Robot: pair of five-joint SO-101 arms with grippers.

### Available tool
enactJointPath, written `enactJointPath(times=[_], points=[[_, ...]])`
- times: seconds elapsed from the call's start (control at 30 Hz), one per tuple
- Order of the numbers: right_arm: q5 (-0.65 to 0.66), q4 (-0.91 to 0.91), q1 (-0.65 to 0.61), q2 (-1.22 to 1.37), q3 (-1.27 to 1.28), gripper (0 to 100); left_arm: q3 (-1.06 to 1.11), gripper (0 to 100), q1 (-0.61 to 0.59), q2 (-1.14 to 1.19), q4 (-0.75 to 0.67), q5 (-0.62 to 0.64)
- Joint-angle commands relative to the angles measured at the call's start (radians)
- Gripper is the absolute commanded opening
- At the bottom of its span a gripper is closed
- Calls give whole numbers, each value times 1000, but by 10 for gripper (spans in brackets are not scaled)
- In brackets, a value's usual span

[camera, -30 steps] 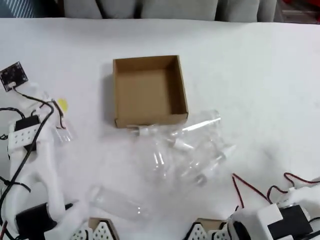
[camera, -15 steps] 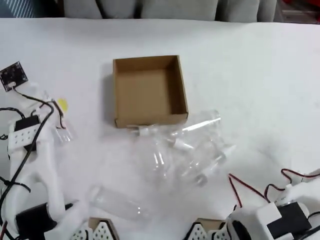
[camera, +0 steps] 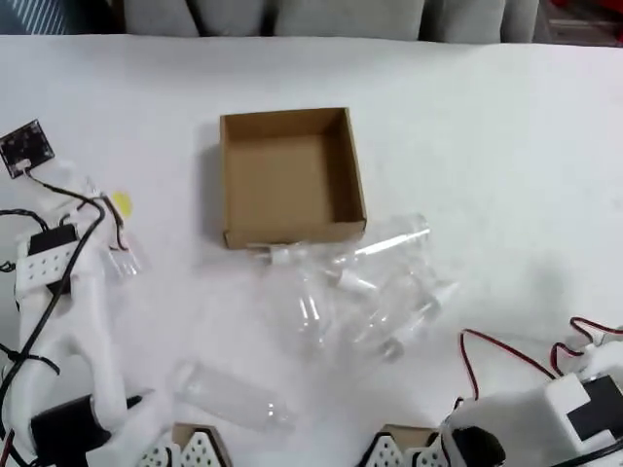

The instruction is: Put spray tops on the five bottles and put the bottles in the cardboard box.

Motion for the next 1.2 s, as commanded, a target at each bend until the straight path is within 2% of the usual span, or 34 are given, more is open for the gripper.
enactJointPath(times=[0.0,0.3,0.53,0.83,1.03,1.17], points=[[-18,4,4,-8,-52,16,-8,30,12,-50,-29,-8],[-184,4,-137,101,-155,16,-8,30,12,-50,-29,-8],[-353,28,-231,203,-328,16,-8,30,12,-50,-29,-8],[-463,326,-317,216,-496,17,-6,30,31,-50,-29,-9],[-465,544,-331,213,-580,18,-6,31,38,-50,-29,-9],[-471,624,-332,148,-565,17,-8,31,38,-50,-29,-9]])
